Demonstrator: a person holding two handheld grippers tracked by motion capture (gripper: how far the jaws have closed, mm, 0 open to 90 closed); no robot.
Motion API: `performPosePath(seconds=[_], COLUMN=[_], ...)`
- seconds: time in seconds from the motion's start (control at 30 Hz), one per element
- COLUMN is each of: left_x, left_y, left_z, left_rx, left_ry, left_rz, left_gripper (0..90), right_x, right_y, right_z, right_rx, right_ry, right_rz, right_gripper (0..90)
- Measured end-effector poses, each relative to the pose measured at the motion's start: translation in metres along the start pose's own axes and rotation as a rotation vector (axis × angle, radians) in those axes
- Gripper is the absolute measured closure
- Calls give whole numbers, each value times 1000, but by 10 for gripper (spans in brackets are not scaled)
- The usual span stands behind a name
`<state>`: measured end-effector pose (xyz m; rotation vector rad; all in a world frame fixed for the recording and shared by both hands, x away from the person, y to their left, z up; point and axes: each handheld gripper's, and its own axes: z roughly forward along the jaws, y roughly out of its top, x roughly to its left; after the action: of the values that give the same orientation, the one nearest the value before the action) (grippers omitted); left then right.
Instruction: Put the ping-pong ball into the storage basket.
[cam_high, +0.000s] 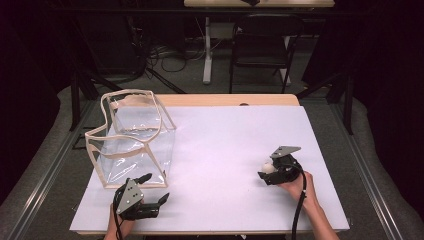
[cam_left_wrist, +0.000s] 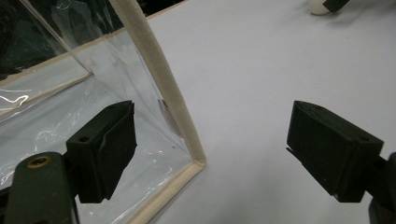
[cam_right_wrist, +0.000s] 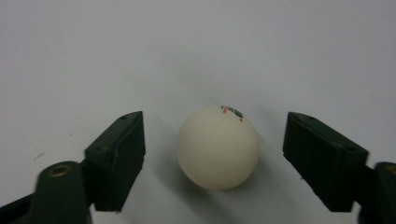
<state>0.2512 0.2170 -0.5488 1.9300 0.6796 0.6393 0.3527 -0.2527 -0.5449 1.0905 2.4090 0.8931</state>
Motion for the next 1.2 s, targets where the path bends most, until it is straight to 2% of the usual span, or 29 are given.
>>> performPosePath(seconds=[0.23, 0.53, 0.77, 0.97, 1.2], left_x=[0, 0, 0, 0, 0], left_y=[0, 0, 0, 0, 0], left_z=[1, 1, 1, 2, 2], left_rx=[3, 7, 11, 15, 15], left_ry=[0, -4, -5, -13, -12], left_rz=[2, 3, 2, 7, 8], left_gripper=[159, 159, 159, 159, 159], right_x=[-1, -1, -1, -1, 2], right_y=[-3, -5, -7, -6, -2], right_z=[-2, -1, -1, -1, -7], right_rx=[-3, 6, 11, 14, -13], right_ry=[-3, -6, -14, -25, -36], right_rz=[-1, 4, 0, -10, -21], right_gripper=[334, 397, 500, 503, 504])
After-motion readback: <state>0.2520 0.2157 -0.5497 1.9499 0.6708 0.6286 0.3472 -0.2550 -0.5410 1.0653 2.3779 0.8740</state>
